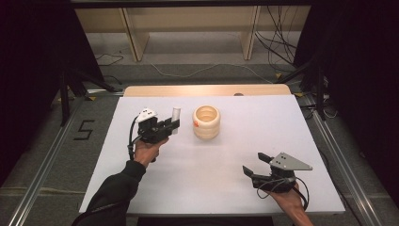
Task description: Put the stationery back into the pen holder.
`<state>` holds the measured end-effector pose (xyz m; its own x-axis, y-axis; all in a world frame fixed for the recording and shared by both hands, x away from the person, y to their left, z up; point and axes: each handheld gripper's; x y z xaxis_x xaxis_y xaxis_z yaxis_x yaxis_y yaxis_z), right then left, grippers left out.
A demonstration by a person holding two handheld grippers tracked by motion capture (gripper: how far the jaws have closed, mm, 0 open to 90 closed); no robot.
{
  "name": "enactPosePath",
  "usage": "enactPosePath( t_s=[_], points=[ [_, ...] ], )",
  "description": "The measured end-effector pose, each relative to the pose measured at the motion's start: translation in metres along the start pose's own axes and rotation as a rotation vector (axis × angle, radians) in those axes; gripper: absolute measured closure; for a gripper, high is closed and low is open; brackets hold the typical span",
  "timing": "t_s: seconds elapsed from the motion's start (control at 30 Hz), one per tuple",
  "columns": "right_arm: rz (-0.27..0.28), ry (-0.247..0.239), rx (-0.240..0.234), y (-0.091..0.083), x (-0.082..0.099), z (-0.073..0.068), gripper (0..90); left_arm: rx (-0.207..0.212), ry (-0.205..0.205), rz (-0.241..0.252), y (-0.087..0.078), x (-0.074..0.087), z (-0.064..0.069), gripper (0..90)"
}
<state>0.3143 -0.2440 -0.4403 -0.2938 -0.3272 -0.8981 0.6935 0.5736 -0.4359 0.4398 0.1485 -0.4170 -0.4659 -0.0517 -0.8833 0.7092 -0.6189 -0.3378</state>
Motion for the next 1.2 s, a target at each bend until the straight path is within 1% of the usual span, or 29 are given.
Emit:
enactPosePath(
  t_s=[0.1, 0.27, 0.3, 0.5, 0.67, 0.77, 0.83, 0.9, 1.03, 1.17, 1.2],
  points=[
    [0.000, 0.000, -0.002, 0.000, 0.000, 0.000, 25.8, 0.003, -0.005, 0.021, 0.002, -0.002, 0.001, 69.8],
    [0.000, 0.001, -0.003, 0.000, 0.000, 0.000, 25.8, 0.004, 0.015, 0.043, 0.004, -0.007, 0.003, 69.8],
    [0.000, 0.001, -0.002, 0.000, 0.000, 0.000, 25.8, 0.006, 0.012, 0.048, 0.005, -0.008, 0.004, 69.8],
    [-0.002, 0.003, -0.002, 0.000, 0.000, 0.000, 25.8, 0.010, 0.010, 0.057, 0.011, -0.011, 0.007, 69.8],
    [0.002, 0.006, -0.002, -0.001, 0.000, 0.000, 25.9, 0.018, -0.011, 0.073, 0.018, -0.017, 0.012, 69.8],
    [0.007, 0.004, -0.003, -0.001, 0.000, 0.000, 25.9, 0.028, -0.001, 0.078, 0.022, -0.020, 0.016, 69.8],
    [0.007, 0.004, -0.003, -0.001, 0.000, 0.000, 25.9, 0.029, 0.017, 0.078, 0.025, -0.023, 0.019, 69.8],
    [0.001, 0.004, 0.000, 0.000, 0.000, 0.000, 25.9, 0.030, 0.020, 0.078, 0.027, -0.025, 0.021, 69.8],
    [0.001, 0.005, -0.003, 0.000, 0.000, 0.000, 25.9, 0.028, 0.020, 0.076, 0.034, -0.025, 0.023, 69.8],
    [0.003, 0.005, -0.001, -0.001, 0.000, 0.000, 25.9, 0.038, 0.004, 0.087, 0.041, -0.025, 0.024, 69.8],
    [0.003, 0.003, -0.001, -0.001, 0.000, 0.000, 25.9, 0.040, 0.007, 0.088, 0.042, -0.026, 0.024, 69.7]
  ],
)
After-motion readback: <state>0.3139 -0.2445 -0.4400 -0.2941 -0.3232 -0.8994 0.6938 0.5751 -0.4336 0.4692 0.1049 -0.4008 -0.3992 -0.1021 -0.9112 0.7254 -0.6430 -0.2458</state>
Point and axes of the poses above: each handheld gripper's, and its own axes: y roughly forward along the jaws, x roughly out of its underside, z roughly to its right, and after that the axes turned 5 degrees about -y, right-handed
